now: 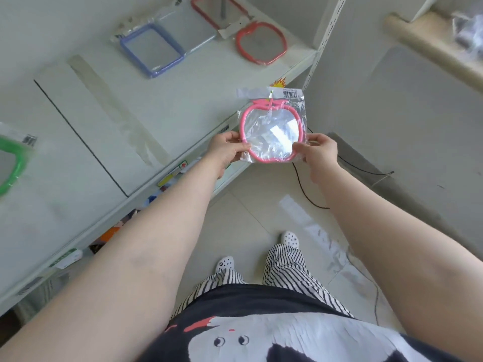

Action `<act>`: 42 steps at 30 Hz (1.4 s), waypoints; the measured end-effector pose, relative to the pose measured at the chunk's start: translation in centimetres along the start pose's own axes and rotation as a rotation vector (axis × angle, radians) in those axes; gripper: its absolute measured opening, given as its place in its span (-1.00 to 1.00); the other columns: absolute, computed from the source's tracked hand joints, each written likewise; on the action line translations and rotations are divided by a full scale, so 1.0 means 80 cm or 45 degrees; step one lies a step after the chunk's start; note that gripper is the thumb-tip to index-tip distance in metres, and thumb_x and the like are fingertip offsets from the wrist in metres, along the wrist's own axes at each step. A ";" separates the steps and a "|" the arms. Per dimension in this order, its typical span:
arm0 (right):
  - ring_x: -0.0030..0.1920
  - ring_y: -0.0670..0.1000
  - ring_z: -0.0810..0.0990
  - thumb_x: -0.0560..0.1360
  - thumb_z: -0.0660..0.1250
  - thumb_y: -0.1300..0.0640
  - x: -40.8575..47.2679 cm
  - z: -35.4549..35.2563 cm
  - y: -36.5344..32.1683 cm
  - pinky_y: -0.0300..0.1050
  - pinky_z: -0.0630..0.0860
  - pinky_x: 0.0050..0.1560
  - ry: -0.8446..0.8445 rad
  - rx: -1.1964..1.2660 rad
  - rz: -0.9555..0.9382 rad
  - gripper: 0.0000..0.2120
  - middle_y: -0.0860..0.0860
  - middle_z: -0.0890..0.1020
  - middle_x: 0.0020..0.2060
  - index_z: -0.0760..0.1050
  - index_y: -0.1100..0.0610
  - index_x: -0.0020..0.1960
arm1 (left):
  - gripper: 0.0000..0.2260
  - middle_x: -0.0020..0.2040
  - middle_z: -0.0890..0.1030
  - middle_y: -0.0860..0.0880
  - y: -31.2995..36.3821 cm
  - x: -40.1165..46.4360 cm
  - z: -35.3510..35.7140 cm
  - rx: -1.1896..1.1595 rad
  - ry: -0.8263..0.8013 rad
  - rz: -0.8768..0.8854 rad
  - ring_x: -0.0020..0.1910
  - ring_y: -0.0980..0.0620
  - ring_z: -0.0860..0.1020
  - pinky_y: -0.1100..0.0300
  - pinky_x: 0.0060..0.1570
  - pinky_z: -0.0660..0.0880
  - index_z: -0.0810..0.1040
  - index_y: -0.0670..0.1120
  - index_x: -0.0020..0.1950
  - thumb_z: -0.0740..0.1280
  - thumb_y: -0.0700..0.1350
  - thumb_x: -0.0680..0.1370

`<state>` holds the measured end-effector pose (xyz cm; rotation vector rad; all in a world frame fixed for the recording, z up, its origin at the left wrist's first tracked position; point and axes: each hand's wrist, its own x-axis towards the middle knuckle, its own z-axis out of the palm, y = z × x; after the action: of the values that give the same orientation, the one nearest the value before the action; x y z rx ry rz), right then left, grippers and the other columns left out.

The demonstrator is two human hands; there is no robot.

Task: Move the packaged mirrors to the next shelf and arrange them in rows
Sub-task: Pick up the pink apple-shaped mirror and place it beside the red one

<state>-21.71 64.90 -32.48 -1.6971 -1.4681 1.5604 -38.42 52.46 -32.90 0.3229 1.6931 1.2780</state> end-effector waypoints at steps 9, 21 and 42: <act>-0.22 0.05 0.64 0.33 0.50 0.25 0.119 -0.029 -0.071 -0.07 0.62 -0.15 -0.277 -0.178 -0.119 -0.71 0.04 0.65 -0.09 0.53 0.12 0.01 | -0.82 -0.16 0.62 -0.04 0.033 0.044 0.074 -0.302 0.252 0.009 -0.22 -0.02 0.60 0.16 -0.19 0.62 0.55 -0.12 -0.10 0.37 -0.39 0.45; -0.29 0.05 0.56 0.34 0.45 0.32 0.174 0.054 -0.135 -0.03 0.58 -0.15 -0.530 -0.280 -0.219 -0.77 0.06 0.63 -0.22 0.50 0.03 -0.22 | -0.82 -0.18 0.63 -0.03 0.059 0.086 0.042 -0.402 0.679 -0.003 -0.19 0.01 0.63 0.27 -0.15 0.62 0.58 -0.14 -0.06 0.43 -0.36 0.41; -0.19 0.05 0.52 0.40 0.47 0.25 0.278 0.206 -0.204 -0.19 0.43 -0.17 -0.576 -0.610 -0.429 -0.69 0.02 0.58 -0.18 0.61 0.15 0.14 | -0.72 -0.39 0.60 -0.02 0.113 0.212 -0.022 -0.584 0.990 -0.190 -0.20 -0.08 0.60 0.10 0.08 0.57 0.60 -0.28 0.05 0.46 -0.40 0.36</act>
<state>-47.15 84.48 -34.06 -1.2515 -2.3736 1.5460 -51.27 66.76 -34.07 -0.6401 1.9065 1.7511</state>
